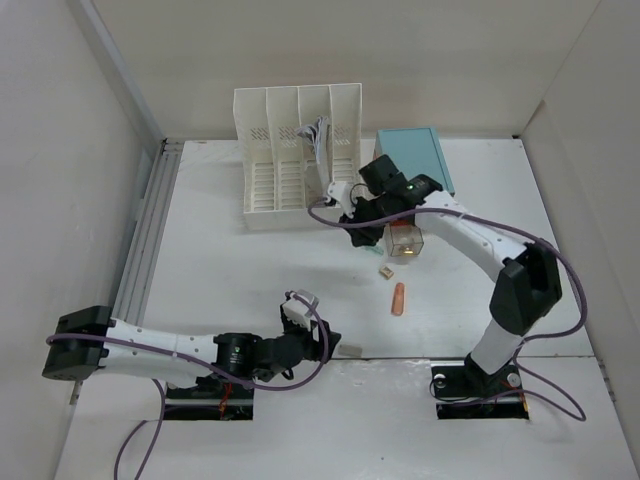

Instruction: Organize the desk

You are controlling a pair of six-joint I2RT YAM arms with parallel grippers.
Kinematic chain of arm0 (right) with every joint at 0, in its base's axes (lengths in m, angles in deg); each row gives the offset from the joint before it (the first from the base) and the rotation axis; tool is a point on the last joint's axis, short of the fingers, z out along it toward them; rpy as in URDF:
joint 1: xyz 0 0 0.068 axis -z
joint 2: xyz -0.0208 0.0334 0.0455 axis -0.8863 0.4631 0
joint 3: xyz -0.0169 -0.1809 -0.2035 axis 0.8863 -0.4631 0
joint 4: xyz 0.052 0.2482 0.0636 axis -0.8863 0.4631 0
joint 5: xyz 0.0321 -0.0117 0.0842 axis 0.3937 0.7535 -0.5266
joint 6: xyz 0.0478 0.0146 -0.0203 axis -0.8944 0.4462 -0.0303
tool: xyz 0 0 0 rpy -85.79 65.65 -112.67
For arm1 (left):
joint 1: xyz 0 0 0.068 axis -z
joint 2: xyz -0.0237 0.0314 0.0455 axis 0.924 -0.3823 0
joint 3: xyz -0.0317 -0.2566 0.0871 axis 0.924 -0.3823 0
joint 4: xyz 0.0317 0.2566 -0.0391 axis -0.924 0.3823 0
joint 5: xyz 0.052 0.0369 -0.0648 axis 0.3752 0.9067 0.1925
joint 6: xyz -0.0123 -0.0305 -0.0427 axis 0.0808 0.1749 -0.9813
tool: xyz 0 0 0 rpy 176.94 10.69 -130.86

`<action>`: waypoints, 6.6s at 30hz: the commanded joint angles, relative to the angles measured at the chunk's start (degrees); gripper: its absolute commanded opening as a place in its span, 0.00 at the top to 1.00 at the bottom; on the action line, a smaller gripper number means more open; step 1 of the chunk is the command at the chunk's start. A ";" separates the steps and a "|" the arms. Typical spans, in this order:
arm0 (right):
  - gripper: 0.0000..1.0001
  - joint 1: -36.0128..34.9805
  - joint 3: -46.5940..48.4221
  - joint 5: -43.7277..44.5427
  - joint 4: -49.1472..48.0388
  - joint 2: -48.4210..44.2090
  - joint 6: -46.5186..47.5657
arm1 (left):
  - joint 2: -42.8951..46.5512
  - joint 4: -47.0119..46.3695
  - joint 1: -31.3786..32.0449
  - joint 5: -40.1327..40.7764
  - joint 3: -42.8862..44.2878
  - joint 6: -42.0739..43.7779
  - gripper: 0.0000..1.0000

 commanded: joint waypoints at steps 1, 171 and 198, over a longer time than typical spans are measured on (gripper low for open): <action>1.00 4.98 1.89 1.87 0.18 -2.54 1.36 | 0.12 -0.32 0.26 1.09 1.28 1.10 0.36; 0.83 17.83 -22.02 3.73 -25.32 -11.16 20.95 | -6.21 -0.32 0.26 2.15 8.14 5.05 0.31; 1.00 18.36 -21.74 -1.01 -20.32 -21.52 17.70 | -6.21 -2.78 0.26 2.15 8.39 6.81 0.30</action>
